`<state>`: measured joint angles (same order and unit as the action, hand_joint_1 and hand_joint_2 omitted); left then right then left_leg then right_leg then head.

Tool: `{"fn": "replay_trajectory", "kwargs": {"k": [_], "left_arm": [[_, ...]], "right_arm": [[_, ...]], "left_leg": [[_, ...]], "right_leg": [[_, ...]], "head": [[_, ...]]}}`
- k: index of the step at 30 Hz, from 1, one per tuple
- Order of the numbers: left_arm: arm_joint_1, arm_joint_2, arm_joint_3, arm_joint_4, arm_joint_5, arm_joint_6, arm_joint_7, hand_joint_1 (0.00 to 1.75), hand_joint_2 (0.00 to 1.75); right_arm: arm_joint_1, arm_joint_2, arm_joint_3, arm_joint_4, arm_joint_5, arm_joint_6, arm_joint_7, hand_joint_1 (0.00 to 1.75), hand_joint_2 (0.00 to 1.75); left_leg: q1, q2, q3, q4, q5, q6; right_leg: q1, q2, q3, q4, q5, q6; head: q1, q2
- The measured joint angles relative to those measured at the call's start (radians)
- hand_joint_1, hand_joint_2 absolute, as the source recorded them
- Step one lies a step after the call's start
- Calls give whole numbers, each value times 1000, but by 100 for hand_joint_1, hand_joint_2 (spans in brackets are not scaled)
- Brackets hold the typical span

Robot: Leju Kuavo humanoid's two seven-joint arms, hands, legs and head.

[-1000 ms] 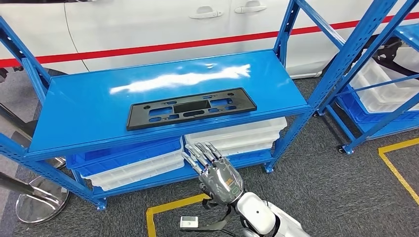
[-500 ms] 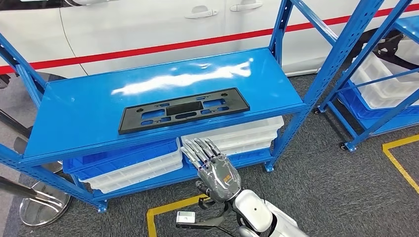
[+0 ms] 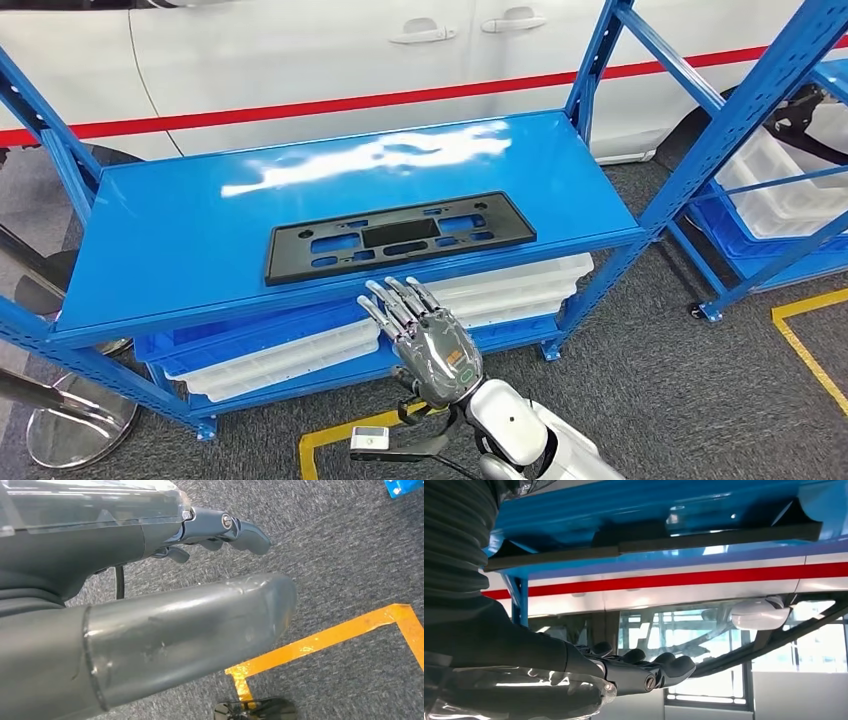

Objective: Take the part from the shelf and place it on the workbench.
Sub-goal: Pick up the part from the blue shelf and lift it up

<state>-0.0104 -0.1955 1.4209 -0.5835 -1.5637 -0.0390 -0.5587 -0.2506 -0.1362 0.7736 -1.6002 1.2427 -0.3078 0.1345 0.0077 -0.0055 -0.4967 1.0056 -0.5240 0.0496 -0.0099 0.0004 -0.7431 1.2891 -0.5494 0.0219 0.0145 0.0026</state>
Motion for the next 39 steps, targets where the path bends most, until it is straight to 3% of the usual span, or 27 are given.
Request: {"fn": "replay_trajectory", "kwargs": {"k": [2,3,5,7,9,11,13,14,15,16,18,19,20,24,26,28,29,30,32,34,36,39], "left_arm": [[1,0,0,3,-3,0,-1,0,0],[1,0,-1,5,-4,2,-3,0,0],[0,-2,-8,10,-6,10,-11,0,0],[1,-8,-20,8,-6,16,-18,0,0],[0,-13,-29,4,-6,11,-20,0,0],[-1,-18,-33,2,-6,5,-22,0,0],[3,-21,-35,-1,-6,1,-22,0,0],[6,-21,-36,-3,-6,0,-21,0,0],[9,-21,-37,-5,-6,0,-21,0,0],[10,-21,-39,-5,-6,0,-20,0,0],[14,-21,-44,-5,-6,1,-17,0,0],[15,-21,-47,-5,-6,3,-16,0,0],[15,-21,-50,-5,-6,5,-14,0,0],[9,-19,-64,-5,-6,18,-9,0,0],[8,-20,-79,-10,-6,63,22,0,0],[18,-42,-128,-39,-1,169,121,0,0],[25,-60,-171,-57,15,231,186,0,0],[31,-80,-230,-70,49,288,256,0,0],[34,-115,-393,-68,160,380,384,0,0],[31,-140,-589,-46,263,445,470,0,0],[29,-148,-744,-26,322,479,495,0,0],[41,-144,-875,-19,374,494,490,0,0]], "right_arm": [[-1,0,0,6,-2,1,0,0,175],[-3,0,0,10,-2,4,0,0,175],[-5,2,1,18,-2,12,1,0,175],[-5,5,1,26,-2,18,2,0,175],[-8,8,1,32,0,23,3,0,175],[-12,13,2,39,1,30,4,0,175],[-13,17,2,47,2,36,4,0,175],[-13,18,2,52,3,37,4,0,175],[-13,19,2,58,3,38,4,0,175],[-14,20,2,63,3,40,5,0,175],[-18,21,5,78,4,48,5,0,175],[-21,23,9,87,5,55,5,0,175],[-25,24,14,96,5,62,5,0,175],[-47,33,27,119,6,80,7,0,175],[-60,36,32,129,13,97,20,0,175],[-65,36,35,140,28,125,46,0,175],[-65,37,36,144,37,138,59,0,175],[-66,39,36,149,49,151,75,0,175],[-78,51,37,164,76,170,107,0,175],[-100,70,37,189,100,178,136,0,175],[-118,87,36,212,110,179,153,0,175],[-131,104,31,232,110,181,163,0,175]], "left_leg": [[-3,-1,28,-1,-22,-2],[-4,-2,39,-2,-32,-5],[-5,-1,53,-7,-46,-15],[-6,1,67,-4,-42,-26],[-5,2,53,51,-27,-34],[-1,1,-13,160,-42,-42],[4,2,-95,243,-105,-53],[6,2,-123,251,-132,-59],[7,2,-141,235,-140,-63],[9,2,-147,193,-114,-66],[9,4,-150,95,14,-64],[7,5,-152,65,70,-57],[4,6,-154,55,104,-49],[1,5,-144,48,97,-20],[4,5,-130,36,90,-10],[4,6,-120,33,81,-5],[4,6,-115,33,76,-4],[4,4,-109,33,72,-3],[3,-1,-96,33,64,-4],[0,-7,-89,33,58,-9],[0,-6,-90,31,57,-20],[1,0,-91,39,44,-38]], "right_leg": [[9,0,27,-120,97,-19],[15,-1,43,-177,131,-30],[24,0,62,-242,157,-45],[23,3,85,-259,141,-53],[16,4,122,-279,130,-62],[13,3,156,-289,112,-67],[11,4,185,-290,86,-66],[10,6,202,-290,72,-63],[9,7,222,-289,57,-60],[6,9,242,-287,42,-55],[3,10,275,-278,9,-45],[3,11,283,-271,-6,-38],[4,12,285,-267,-17,-31],[0,9,282,-249,-49,-6],[-3,5,235,-159,-88,2],[-4,5,148,-31,-122,7],[-5,4,114,5,-117,9],[-5,4,95,6,-90,8],[-3,4,109,-95,8,2],[5,1,140,-207,72,-11],[13,2,150,-243,76,-22],[6,7,158,-262,81,-35]], "head": [[0,0],[0,0],[1,0],[1,0],[1,0],[1,0],[1,0],[1,0],[1,0],[1,0],[1,0],[1,0],[1,0],[1,0],[1,0],[1,0],[1,0],[1,0],[1,0],[1,0],[1,0],[0,0]]}}
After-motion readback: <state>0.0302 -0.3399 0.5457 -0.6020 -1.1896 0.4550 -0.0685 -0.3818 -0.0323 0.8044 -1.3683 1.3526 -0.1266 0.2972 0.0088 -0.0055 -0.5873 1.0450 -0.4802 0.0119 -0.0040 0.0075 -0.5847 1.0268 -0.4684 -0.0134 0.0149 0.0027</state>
